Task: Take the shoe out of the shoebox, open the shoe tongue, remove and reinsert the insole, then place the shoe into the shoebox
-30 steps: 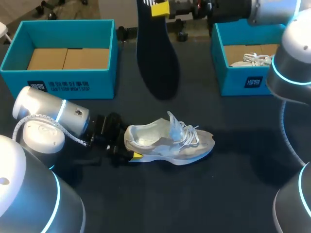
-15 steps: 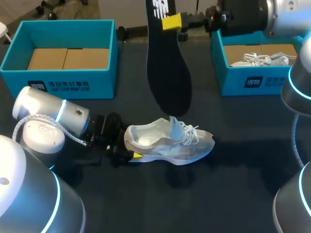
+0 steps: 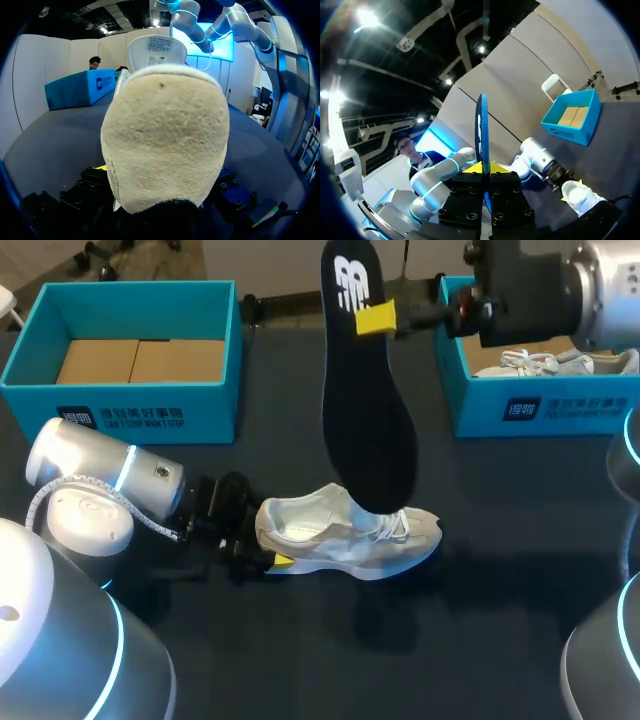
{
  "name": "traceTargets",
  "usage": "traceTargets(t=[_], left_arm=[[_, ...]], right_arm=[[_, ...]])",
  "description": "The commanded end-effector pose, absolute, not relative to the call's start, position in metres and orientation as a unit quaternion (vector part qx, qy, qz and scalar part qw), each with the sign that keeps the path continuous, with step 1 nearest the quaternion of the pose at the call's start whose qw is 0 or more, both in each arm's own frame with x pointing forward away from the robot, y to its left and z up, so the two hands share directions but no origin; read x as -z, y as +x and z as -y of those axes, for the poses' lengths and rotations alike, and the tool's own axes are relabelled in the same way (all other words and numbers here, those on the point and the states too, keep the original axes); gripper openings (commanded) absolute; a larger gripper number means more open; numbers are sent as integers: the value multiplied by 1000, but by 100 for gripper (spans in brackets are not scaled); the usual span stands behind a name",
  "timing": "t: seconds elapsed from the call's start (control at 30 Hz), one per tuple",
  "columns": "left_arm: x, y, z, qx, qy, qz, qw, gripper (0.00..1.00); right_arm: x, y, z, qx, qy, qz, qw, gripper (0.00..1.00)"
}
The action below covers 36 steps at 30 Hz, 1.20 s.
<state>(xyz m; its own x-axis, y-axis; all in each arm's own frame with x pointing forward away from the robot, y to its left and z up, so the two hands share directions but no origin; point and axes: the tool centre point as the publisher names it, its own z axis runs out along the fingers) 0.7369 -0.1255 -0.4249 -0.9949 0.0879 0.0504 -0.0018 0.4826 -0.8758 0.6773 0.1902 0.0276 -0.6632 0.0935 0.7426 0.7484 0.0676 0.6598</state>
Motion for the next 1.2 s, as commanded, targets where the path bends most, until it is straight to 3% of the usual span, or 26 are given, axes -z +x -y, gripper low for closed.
traceTargets(t=[0.03,1.2], left_arm=[[426,735,126,-507,-25,861,43,0],[426,735,126,-507,-25,861,43,0]], right_arm=[[-27,663,-184,611,-307,685,253,0],[-22,630,-184,619,-312,678,242,0]])
